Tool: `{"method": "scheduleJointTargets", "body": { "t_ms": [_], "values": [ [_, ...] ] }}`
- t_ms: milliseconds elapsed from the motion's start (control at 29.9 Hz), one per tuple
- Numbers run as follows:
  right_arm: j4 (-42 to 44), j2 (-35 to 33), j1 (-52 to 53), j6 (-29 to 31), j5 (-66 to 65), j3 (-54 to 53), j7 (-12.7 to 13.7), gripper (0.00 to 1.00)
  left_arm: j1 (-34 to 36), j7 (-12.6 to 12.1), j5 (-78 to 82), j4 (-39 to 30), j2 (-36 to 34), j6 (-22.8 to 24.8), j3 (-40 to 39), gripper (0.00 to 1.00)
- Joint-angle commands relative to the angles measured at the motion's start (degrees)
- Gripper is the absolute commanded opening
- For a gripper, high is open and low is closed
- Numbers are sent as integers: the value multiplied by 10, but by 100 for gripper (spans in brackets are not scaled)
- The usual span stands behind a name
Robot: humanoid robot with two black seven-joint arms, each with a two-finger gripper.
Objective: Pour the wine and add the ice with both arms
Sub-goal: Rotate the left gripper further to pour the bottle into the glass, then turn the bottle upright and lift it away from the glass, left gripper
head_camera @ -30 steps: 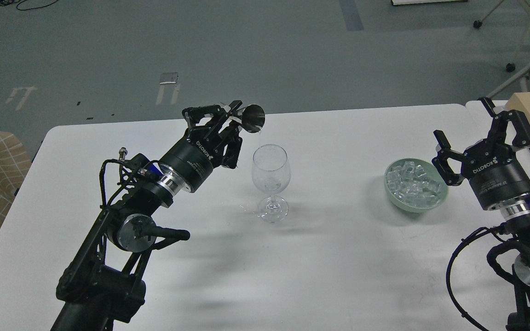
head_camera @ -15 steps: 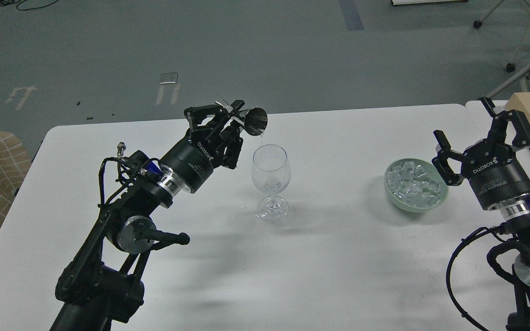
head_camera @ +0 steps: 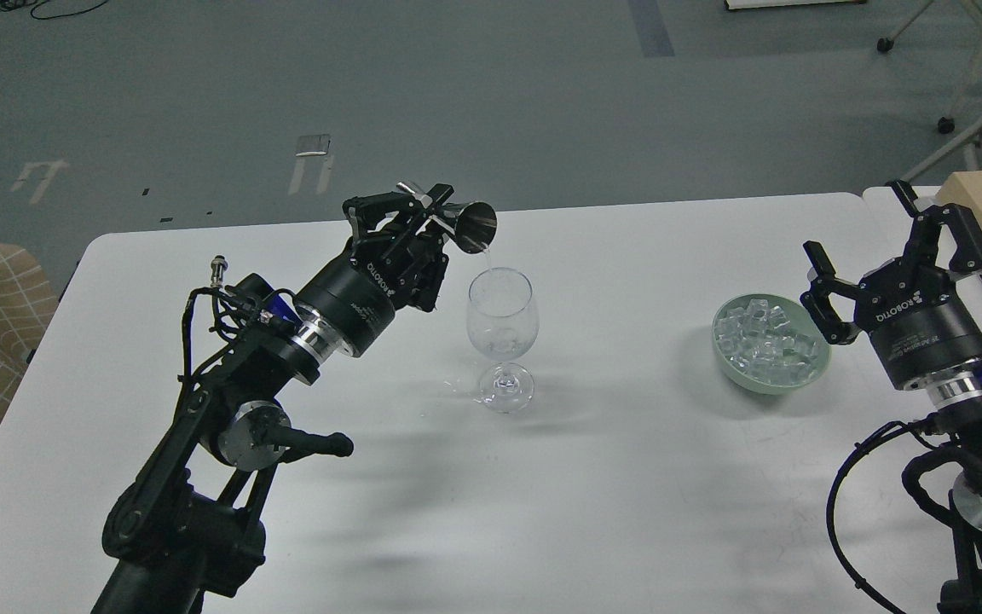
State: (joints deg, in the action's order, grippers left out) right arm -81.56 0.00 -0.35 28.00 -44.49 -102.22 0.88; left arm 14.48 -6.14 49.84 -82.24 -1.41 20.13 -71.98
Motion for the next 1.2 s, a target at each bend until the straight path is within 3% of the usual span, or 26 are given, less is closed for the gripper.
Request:
{"method": "scheduleJointTargets", "body": {
  "t_ms": [0,134,267,635,1170],
  "values": [
    [0,0,0,0,0,0,0,100,0,6,12,3,0,0,1,12],
    [1,0,0,0,0,-1,0,100,2,8,24,9,0,-1,0,12],
    [1,0,0,0,0,0,0,100,8,33,50,18,-6,-1,0,12],
    [2,0,3,0,0,0,0,100,14,59,51,20,-33,-1,6,12],
    [0,0,5,0,0,-1,0,100,13,59,54,-1,-38,3,22,12]
  ]
}}
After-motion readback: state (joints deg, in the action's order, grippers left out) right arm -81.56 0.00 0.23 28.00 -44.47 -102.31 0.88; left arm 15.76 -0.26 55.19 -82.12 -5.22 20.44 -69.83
